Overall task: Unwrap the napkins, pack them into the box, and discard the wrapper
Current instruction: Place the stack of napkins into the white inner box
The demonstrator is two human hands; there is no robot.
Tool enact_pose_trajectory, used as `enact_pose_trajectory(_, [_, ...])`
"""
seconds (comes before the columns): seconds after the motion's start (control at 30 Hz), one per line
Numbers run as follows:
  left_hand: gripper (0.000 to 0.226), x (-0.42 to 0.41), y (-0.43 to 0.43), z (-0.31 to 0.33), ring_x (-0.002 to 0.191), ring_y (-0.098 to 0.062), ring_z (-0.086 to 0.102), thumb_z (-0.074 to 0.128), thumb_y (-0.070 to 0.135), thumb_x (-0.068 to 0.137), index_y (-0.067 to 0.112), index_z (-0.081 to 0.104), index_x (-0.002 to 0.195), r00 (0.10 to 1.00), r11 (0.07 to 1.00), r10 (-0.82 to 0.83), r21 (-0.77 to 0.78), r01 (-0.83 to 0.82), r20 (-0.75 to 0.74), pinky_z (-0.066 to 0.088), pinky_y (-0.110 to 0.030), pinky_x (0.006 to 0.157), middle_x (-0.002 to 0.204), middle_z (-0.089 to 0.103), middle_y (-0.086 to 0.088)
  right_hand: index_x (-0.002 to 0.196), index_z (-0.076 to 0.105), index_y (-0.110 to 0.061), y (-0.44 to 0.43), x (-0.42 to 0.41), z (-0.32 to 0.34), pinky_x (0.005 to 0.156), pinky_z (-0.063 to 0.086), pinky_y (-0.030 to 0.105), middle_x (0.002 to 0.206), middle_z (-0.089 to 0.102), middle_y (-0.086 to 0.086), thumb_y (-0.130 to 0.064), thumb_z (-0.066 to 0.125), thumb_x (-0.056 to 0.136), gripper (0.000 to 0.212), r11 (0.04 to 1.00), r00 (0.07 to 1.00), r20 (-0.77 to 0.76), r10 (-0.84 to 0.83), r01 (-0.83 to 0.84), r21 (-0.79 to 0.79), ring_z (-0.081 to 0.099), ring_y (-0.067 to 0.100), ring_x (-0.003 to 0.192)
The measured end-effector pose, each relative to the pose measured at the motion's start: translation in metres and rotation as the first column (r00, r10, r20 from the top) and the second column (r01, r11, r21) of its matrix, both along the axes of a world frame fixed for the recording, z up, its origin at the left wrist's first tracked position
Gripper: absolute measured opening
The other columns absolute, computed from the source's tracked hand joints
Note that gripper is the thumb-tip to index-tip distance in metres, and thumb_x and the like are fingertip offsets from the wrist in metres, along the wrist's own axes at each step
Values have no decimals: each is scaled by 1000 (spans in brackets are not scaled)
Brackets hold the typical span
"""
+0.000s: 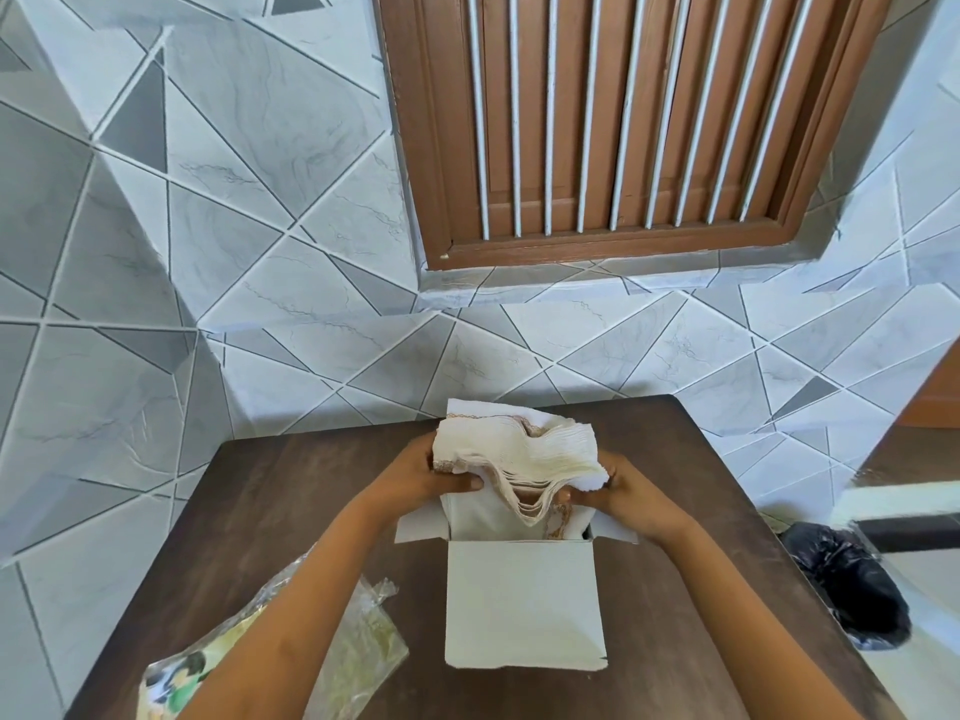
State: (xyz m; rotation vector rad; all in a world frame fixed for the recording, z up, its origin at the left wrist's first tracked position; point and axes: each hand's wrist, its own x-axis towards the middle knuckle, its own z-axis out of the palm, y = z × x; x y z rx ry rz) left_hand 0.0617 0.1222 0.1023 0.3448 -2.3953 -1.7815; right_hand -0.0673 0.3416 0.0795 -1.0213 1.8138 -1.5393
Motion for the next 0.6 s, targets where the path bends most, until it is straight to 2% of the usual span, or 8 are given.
enact_pose_trajectory(0.13, [42,4,1,-8,99,-2,64,75,8,72,24,63,108,1000,999,22,-23,-22,14,49,-17,84,105,71,11,100,64,-17,-2,-1,-4,77,49,14,91,73,-18,-3,66,78,26,1000,999,-33,-4,5,18,66,1,89])
enact_pose_trajectory(0.27, [50,11,7,-15,108,-8,62,77,29,67,27,60,114,998,997,47,-55,-46,29,47,-31,97,115,68,9,102,64,-17,-1,-5,-6,78,52,19,93,74,-11,-9,73,74,30,999,998,-62,2,1,52,67,7,90])
enact_pose_trajectory(0.33, [51,14,8,-17,108,-6,62,78,29,66,29,59,114,998,995,55,-81,-52,35,48,-27,95,115,68,10,94,65,-21,2,-8,-4,77,54,27,85,73,-12,-18,75,65,31,989,990,-140,25,-4,148,67,7,82])
enact_pose_trajectory(0.4, [49,15,9,-17,105,-2,62,79,21,69,29,58,113,998,989,62,-135,-57,33,47,-15,88,112,68,13,90,66,-23,5,-8,-2,76,52,30,83,72,-16,-27,65,59,31,974,947,-314,64,9,225,65,5,80])
enact_pose_trajectory(0.47, [53,17,9,-14,102,2,59,78,13,71,27,54,117,999,970,38,-241,-29,32,42,-1,79,113,63,19,100,65,-14,4,-8,-1,80,50,29,99,69,-8,-26,60,68,34,979,890,-448,89,4,202,64,10,91])
enact_pose_trajectory(0.5, [55,16,10,-14,102,0,57,75,10,74,23,52,122,999,946,22,-323,-7,43,39,3,75,115,60,16,100,65,-11,4,-6,-1,81,49,28,101,69,-5,-23,59,71,32,983,883,-464,67,22,184,63,11,93])
enact_pose_trajectory(0.53, [52,15,11,-12,104,-3,55,70,8,77,18,51,125,998,907,12,-421,13,56,36,4,73,117,59,11,98,66,-9,3,-5,-2,80,49,29,98,69,-4,-20,57,73,29,986,883,-469,35,46,161,62,10,91])
enact_pose_trajectory(0.6, [42,11,10,-9,107,-14,59,64,10,80,11,55,121,996,832,24,-554,27,85,38,-8,74,120,63,-2,92,66,-4,2,-3,-6,74,49,29,88,69,-3,-18,53,72,27,986,897,-442,-20,91,141,58,7,83])
